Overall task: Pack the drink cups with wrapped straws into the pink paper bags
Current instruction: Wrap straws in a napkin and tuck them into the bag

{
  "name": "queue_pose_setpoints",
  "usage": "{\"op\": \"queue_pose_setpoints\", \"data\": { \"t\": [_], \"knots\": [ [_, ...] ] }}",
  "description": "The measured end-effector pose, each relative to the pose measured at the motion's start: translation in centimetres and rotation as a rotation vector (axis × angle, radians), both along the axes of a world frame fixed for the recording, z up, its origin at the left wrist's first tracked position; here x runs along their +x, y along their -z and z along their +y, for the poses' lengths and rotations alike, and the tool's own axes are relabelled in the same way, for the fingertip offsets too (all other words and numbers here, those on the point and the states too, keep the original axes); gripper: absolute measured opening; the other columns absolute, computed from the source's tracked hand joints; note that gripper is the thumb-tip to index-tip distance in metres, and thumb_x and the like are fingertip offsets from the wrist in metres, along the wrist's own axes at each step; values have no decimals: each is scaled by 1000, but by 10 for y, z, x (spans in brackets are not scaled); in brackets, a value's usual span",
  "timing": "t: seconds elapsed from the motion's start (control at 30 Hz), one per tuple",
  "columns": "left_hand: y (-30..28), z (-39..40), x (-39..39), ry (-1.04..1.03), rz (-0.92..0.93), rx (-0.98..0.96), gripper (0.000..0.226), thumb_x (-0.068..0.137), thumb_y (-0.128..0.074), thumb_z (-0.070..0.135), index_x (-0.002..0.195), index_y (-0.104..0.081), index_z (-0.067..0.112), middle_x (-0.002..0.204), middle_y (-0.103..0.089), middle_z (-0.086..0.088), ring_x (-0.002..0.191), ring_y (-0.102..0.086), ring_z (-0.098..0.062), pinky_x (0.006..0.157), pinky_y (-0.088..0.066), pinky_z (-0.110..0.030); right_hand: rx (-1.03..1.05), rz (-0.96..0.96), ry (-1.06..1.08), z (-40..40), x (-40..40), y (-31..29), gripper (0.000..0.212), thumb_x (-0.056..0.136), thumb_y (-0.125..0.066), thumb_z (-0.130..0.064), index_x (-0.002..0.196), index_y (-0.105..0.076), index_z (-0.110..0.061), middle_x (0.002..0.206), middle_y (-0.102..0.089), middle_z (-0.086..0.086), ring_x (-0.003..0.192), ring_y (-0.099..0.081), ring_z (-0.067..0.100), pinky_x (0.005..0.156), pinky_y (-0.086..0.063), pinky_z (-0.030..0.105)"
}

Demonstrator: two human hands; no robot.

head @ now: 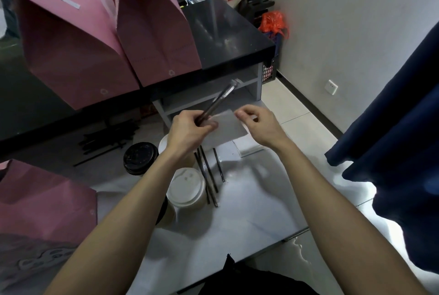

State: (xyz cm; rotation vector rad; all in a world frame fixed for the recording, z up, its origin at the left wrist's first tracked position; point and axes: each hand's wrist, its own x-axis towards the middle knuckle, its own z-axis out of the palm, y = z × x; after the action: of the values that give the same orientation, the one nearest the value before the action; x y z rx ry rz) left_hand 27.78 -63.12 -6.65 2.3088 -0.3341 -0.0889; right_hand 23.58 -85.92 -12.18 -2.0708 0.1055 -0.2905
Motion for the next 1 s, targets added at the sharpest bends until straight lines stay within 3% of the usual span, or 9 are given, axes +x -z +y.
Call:
{"op": "queue_pose_setpoints", "data": {
  "t": [0.07, 0.17, 0.4, 0.53, 0.63, 0.73, 0.83, 0.9, 1.0],
  "knots": [
    [5, 10, 4, -85, -14, -20, 25, 88, -85, 42, 84, -78, 19, 80, -73, -9, 69, -59, -13, 74, -57, -49, -140, 46, 120, -6, 1, 20, 17, 106, -68, -29, 111, -81, -19, 111, -77, -2, 106, -67, 18, 89, -51, 30],
    [5, 27, 9, -121, -10, -32, 23, 88, -86, 43, 82, -78, 23, 77, -72, -6, 67, -58, -12, 71, -57, -46, -333, 239, 67, -8, 0, 50, 32, 96, -80, -38, 122, -81, -19, 127, -70, 1, 123, -59, 22, 108, -49, 39],
    [-1, 44, 11, -77, -27, -29, 19, 89, -89, 43, 80, -79, 29, 73, -71, 1, 66, -60, -10, 71, -59, -47, -563, 257, 64, -1, 2, 68, 19, 100, -73, -29, 111, -86, -21, 122, -73, 3, 123, -54, 28, 106, -43, 40],
    [-13, 50, 8, 127, -13, -12, 19, 91, -88, 43, 84, -79, 28, 68, -67, 2, 63, -56, -6, 67, -47, -34, -315, 206, 157, -9, 7, 47, 18, 98, -76, -29, 107, -85, -18, 118, -75, 8, 117, -63, 29, 105, -50, 40],
    [-27, 54, 7, 278, 61, 5, 17, 88, -91, 44, 89, -83, 29, 71, -69, -2, 68, -57, -11, 70, -47, -36, -49, 98, 199, -19, 12, 16, 14, 98, -77, -31, 103, -84, -20, 101, -79, -5, 96, -71, 14, 92, -53, 30],
    [-36, 49, 7, 357, 87, 3, 8, 88, -92, 37, 90, -84, 35, 70, -70, 4, 70, -59, -10, 72, -47, -35, 262, 103, 81, -17, 15, -13, 10, 100, -77, -29, 91, -81, -27, 87, -77, -12, 82, -66, 4, 84, -52, 31],
    [-39, 41, 8, 336, 18, 19, 10, 90, -91, 37, 90, -83, 31, 60, -56, 16, 60, -48, -3, 63, -40, -28, 366, 140, -61, -2, 13, -28, 18, 108, -68, -25, 96, -82, -21, 85, -74, -6, 84, -63, 12, 82, -48, 38],
    [-40, 38, 11, 277, -10, 47, 15, 91, -89, 36, 88, -81, 23, 59, -49, 14, 60, -44, -7, 63, -38, -32, 440, 208, -130, 10, 8, -34, 37, 112, -58, -41, 102, -82, -15, 86, -74, -2, 85, -66, 17, 83, -55, 40],
    [-36, 33, 15, 201, -7, 92, 33, 93, -86, 31, 76, -69, 9, 59, -43, 10, 61, -41, -12, 65, -38, -35, 584, 303, -231, 20, -1, -39, 64, 98, -57, -74, 102, -85, -18, 87, -79, -1, 90, -75, 19, 87, -62, 34]
  ]
}}
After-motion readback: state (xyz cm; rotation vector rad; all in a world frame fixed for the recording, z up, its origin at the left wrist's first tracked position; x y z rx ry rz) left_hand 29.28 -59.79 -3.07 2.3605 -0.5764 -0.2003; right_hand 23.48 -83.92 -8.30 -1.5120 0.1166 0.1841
